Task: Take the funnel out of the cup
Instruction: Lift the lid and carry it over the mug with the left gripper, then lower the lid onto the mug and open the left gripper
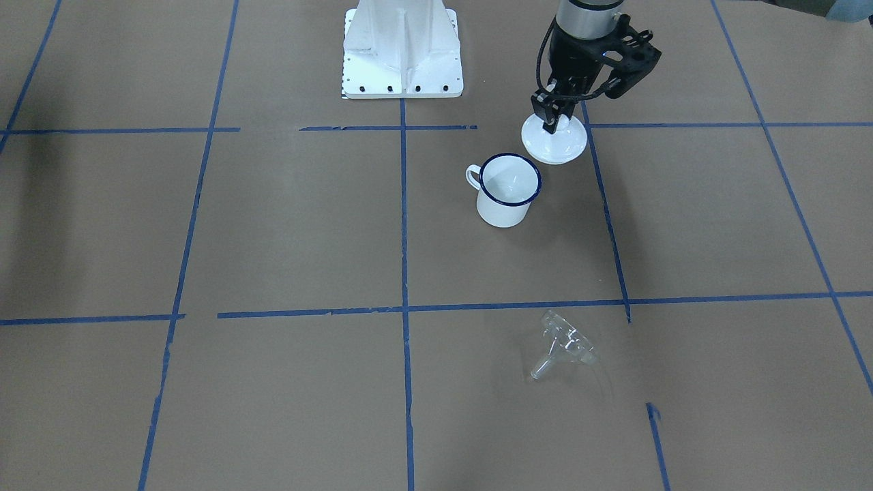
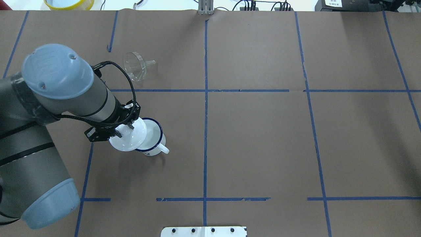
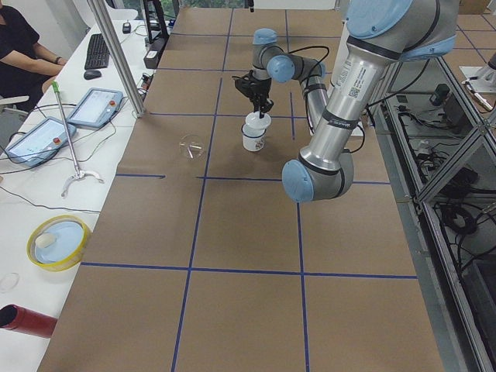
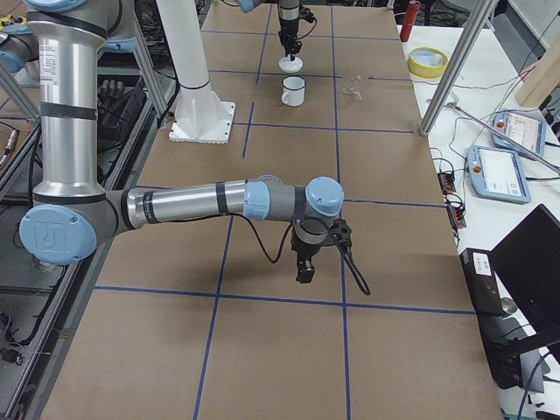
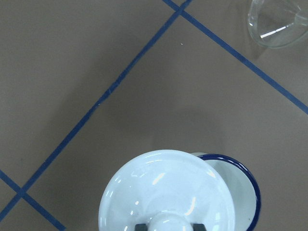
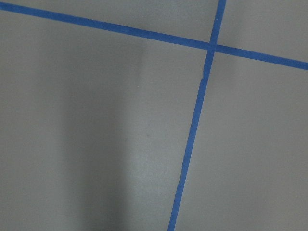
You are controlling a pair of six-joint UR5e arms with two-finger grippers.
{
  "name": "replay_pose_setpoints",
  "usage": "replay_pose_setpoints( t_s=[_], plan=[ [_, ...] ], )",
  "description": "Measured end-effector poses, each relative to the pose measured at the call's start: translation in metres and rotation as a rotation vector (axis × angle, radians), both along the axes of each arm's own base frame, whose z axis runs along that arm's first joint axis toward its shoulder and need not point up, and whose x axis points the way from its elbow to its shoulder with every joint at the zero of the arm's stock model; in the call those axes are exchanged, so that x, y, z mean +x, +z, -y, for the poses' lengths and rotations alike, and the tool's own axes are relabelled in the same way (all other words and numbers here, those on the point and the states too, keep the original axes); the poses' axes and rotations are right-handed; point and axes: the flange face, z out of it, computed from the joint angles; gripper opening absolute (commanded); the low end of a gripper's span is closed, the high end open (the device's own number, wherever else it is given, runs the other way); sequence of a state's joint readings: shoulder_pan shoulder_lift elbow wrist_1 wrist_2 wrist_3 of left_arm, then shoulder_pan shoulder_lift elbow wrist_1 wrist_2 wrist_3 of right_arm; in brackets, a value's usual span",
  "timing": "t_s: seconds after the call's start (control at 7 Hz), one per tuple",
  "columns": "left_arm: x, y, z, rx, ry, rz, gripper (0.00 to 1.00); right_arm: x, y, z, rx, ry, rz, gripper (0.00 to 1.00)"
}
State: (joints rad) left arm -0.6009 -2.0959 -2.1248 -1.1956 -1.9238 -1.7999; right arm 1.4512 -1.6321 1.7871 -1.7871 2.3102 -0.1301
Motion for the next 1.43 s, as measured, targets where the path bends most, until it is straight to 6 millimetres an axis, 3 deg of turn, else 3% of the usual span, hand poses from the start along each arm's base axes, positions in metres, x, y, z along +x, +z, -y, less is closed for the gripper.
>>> replay_pose_setpoints(
  t_s=[0.14,0.57,1.43],
  plan=[
    [0.014,0.001,0.008,0.009,0.006,-0.011,0.0,0.0,0.0,0.0,0.0,0.0,0.0,1.0],
    [0.03,0.011,0.019,0.045,0.042,0.002,0.0,0.0,0.0,0.0,0.0,0.0,0.0,1.0],
    [0.043,0.017,0.015,0.046,0.069,0.0,0.0,0.0,0.0,0.0,0.0,0.0,0.0,1.0]
  ],
)
